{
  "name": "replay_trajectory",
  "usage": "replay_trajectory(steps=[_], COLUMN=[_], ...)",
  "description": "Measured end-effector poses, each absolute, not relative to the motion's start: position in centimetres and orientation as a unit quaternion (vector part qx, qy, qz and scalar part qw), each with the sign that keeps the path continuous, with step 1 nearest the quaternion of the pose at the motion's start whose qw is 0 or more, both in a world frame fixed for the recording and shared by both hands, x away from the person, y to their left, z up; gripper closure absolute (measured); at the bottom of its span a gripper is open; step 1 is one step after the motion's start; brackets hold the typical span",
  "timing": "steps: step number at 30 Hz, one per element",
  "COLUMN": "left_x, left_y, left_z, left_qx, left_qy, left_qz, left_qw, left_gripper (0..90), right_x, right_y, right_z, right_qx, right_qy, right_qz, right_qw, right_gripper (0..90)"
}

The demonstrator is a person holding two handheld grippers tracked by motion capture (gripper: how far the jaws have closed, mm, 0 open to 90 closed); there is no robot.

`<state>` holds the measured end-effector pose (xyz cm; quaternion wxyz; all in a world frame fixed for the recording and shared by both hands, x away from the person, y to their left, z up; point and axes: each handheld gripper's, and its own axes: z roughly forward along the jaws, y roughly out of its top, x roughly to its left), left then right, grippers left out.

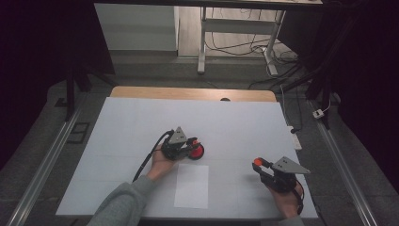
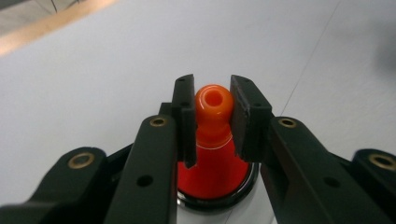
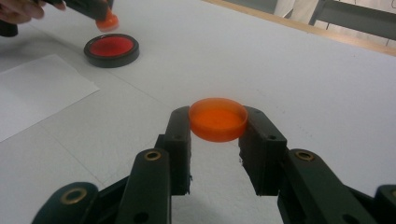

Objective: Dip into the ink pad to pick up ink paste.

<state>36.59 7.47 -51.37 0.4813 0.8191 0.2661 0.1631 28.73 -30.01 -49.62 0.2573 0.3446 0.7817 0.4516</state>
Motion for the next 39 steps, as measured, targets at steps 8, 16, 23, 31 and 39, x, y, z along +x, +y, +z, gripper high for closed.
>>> replay_trajectory(steps=[8,16,23,31,39], left_x=[36.6,36.5,36.3,36.0,35.6], left_y=[8.0,8.4,8.8,9.1,9.8], left_z=[-50.8,-50.3,-50.0,-49.5,-48.6], left_qx=[0.813,0.812,0.814,0.816,0.814], left_qy=[0.272,0.270,0.263,0.256,0.249], left_qz=[0.149,0.142,0.137,0.131,0.123], left_qw=[0.492,0.497,0.500,0.502,0.511], left_gripper=[72.5,72.4,72.4,72.4,72.4], right_x=[28.7,28.8,28.8,28.9,28.9], right_y=[-29.9,-29.9,-29.9,-29.9,-29.8], right_z=[-49.6,-49.7,-49.7,-49.7,-49.7], right_qx=[0.342,0.341,0.341,0.342,0.341], right_qy=[0.782,0.784,0.784,0.784,0.785], right_qz=[0.452,0.451,0.451,0.451,0.451], right_qw=[0.257,0.255,0.256,0.255,0.255], right_gripper=[64.6,64.6,64.6,64.6,64.6])
